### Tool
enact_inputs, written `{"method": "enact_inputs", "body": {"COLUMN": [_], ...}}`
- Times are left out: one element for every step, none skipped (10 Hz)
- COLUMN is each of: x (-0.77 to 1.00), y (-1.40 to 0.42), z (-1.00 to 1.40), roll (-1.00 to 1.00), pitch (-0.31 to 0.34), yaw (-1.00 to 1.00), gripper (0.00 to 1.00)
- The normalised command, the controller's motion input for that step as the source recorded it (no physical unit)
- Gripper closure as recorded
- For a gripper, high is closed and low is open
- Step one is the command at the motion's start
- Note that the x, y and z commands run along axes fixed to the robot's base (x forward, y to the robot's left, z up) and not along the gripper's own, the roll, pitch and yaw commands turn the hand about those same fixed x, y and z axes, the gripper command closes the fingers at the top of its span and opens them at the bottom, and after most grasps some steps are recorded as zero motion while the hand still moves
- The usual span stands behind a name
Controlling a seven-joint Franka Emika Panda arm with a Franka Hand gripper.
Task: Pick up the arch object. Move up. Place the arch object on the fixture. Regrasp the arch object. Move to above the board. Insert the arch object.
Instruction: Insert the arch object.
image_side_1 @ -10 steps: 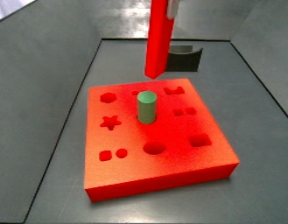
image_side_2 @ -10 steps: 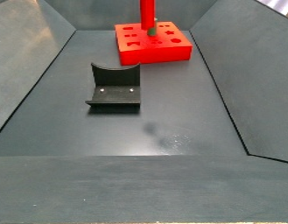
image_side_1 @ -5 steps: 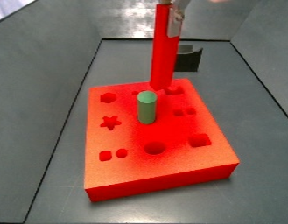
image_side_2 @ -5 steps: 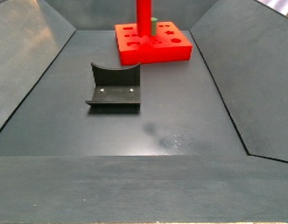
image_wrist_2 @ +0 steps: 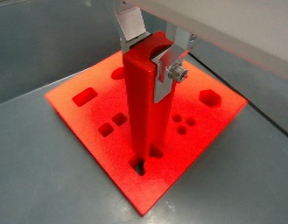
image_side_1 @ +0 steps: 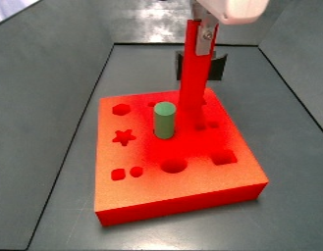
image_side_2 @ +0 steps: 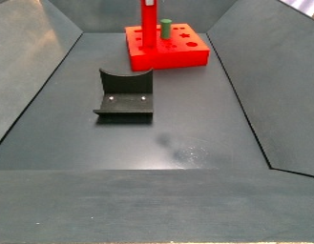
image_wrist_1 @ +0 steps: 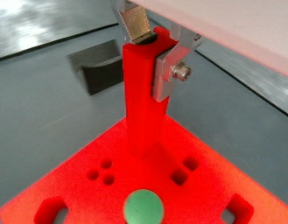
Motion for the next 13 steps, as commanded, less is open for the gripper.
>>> {"method": "enact_inputs", "body": {"x": [0.12,0.11,0.12,0.05,0.01,0.1,0.17,0.24,0.32,0.31,0.19,0.09,0.01], "y": [0.15,0.33,0.24,0.13,0.0,-0.15,-0.17,-0.17,-0.12,0.0,0.0,0.0,0.0], "z": [-0.09,-0.07,-0.21,-0.35,-0.35,-0.31,-0.26,-0.28,-0.29,-0.37,-0.45,-0.51,-0.51], "roll": [-0.04,-0.07,-0.04,0.0,0.0,0.0,0.0,0.02,0.02,0.03,0.0,0.01,0.01], "pitch": [0.0,0.0,0.0,-0.061,-0.09,-0.064,-0.029,0.0,0.0,0.0,0.0,-0.001,-0.024], "yaw": [-0.77,-0.56,-0.14,0.0,0.0,0.0,0.0,0.0,0.0,0.08,0.07,0.03,0.0], "gripper": [1.0,1.0,1.0,1.0,1.0,1.0,1.0,1.0,1.0,1.0,1.0,1.0,1.0]}}
